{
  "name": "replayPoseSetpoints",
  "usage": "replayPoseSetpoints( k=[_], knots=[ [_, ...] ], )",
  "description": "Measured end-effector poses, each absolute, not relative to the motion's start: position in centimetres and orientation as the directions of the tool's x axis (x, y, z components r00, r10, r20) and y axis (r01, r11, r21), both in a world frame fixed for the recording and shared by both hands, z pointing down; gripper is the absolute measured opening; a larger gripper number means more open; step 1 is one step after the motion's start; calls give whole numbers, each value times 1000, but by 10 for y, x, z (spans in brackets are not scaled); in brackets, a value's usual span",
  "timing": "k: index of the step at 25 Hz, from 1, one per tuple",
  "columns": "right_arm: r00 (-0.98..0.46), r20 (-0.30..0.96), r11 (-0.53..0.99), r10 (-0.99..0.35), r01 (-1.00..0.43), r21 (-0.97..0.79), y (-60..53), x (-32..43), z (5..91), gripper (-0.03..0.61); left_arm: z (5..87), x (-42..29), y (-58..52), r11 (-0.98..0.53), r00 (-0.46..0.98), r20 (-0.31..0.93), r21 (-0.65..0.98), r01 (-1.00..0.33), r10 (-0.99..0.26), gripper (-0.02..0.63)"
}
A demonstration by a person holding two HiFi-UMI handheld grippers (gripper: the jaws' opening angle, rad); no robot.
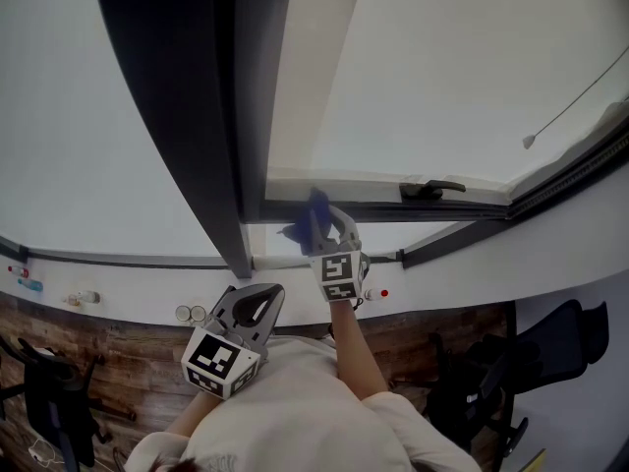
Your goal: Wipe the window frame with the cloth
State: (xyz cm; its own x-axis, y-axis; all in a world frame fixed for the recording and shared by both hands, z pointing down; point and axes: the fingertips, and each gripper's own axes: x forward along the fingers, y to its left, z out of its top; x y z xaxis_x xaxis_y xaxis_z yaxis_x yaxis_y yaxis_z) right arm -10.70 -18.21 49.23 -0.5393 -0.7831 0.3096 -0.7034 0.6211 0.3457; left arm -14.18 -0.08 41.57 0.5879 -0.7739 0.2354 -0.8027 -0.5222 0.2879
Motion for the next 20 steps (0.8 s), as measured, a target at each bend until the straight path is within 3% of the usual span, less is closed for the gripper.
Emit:
replayPoseSetpoints(
  k=[20],
  knots=[
    [-511,305,593,-804,-727,345,-187,-89,495,44,409,-145,1,-524,576,217,255,-813,-788,8]
  ],
)
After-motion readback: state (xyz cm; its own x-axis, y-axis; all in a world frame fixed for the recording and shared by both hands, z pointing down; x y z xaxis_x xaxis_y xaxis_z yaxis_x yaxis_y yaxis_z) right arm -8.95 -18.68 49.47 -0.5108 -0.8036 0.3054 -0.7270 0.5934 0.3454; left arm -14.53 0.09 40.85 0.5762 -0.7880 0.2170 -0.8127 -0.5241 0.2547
